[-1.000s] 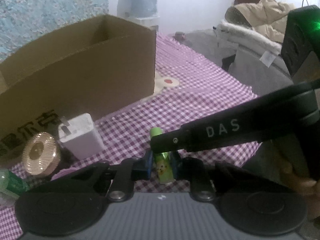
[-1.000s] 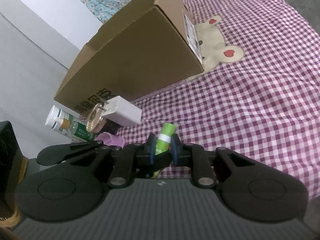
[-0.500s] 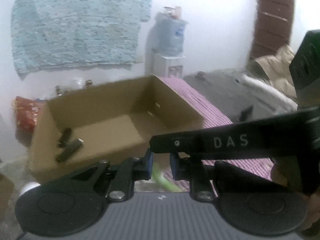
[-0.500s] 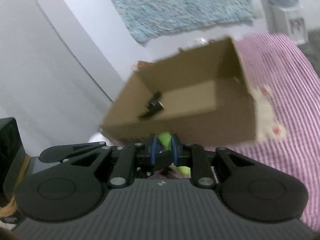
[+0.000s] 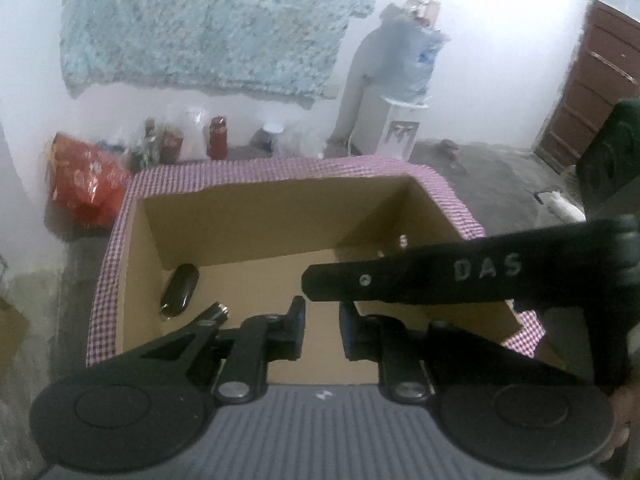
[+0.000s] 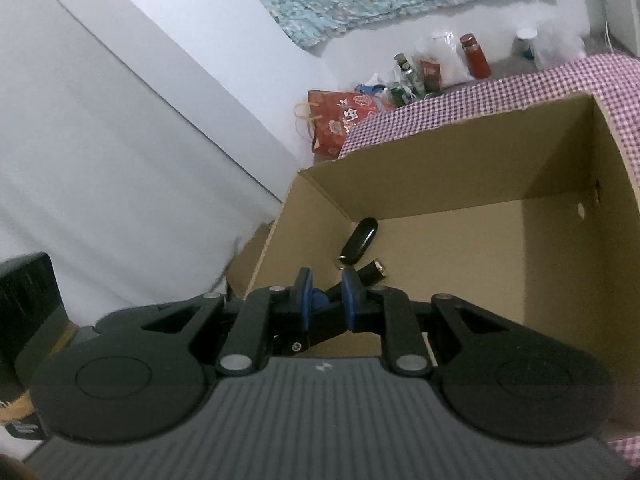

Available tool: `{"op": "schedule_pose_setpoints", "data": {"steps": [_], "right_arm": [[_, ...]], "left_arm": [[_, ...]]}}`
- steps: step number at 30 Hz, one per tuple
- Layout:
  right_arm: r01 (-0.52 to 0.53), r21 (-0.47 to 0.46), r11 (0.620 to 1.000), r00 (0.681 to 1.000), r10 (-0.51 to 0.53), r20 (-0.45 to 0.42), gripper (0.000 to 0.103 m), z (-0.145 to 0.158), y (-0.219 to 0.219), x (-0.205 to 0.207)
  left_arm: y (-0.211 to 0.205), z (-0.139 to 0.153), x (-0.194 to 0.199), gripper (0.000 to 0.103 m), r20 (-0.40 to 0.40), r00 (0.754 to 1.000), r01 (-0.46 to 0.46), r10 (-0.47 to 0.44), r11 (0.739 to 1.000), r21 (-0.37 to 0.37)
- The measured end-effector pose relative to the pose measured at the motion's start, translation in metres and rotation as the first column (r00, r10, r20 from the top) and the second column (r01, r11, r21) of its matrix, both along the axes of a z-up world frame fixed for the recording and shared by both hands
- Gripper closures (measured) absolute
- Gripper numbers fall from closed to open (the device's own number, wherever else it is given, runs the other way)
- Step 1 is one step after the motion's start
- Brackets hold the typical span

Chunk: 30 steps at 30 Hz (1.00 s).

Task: Organize rigid objects

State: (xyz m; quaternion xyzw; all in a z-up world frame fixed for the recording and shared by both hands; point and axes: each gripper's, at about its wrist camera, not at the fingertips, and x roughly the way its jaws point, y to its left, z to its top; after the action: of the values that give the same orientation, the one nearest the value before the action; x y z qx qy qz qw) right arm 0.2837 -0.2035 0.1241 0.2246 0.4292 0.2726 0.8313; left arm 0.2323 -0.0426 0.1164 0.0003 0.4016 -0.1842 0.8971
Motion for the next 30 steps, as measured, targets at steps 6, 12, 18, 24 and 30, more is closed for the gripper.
{"op": "schedule_pose_setpoints", "data": {"steps": [6, 12, 18, 24, 30], "right_arm": [[0.066, -0.026, 0.997, 0.994, -0.063, 0.093, 0.075, 0.027, -0.056, -0.054], [0.206, -0.085, 0.975, 0.957, -0.183, 0.224, 0.041, 0.059, -0.122, -0.13], [0.305, -0.246, 0.92, 0.919, -0.217, 0.329, 0.001, 0.062, -0.14, -0.211], [0.362, -0.415, 0.835, 0.909, -0.219, 0.354, 0.001, 0.038, -0.143, -0.261], [0.395, -0.567, 0.723, 0.908, -0.211, 0.363, 0.001, 0.01, -0.145, -0.283]], "left_arm": [[-0.011, 0.004, -0.028, 0.061, 0.038, 0.998, 0.056, -0.057, 0.998, 0.014], [-0.016, 0.01, -0.067, 0.025, 0.08, 0.991, 0.108, -0.106, 0.994, -0.022], [-0.029, -0.002, -0.106, 0.002, 0.076, 0.985, 0.159, -0.155, 0.986, -0.053], [-0.049, -0.036, -0.137, 0.0, -0.016, 0.982, 0.187, -0.189, 0.98, -0.073], [-0.07, -0.063, -0.162, 0.0, -0.068, 0.962, 0.259, -0.266, 0.961, -0.096]]}}
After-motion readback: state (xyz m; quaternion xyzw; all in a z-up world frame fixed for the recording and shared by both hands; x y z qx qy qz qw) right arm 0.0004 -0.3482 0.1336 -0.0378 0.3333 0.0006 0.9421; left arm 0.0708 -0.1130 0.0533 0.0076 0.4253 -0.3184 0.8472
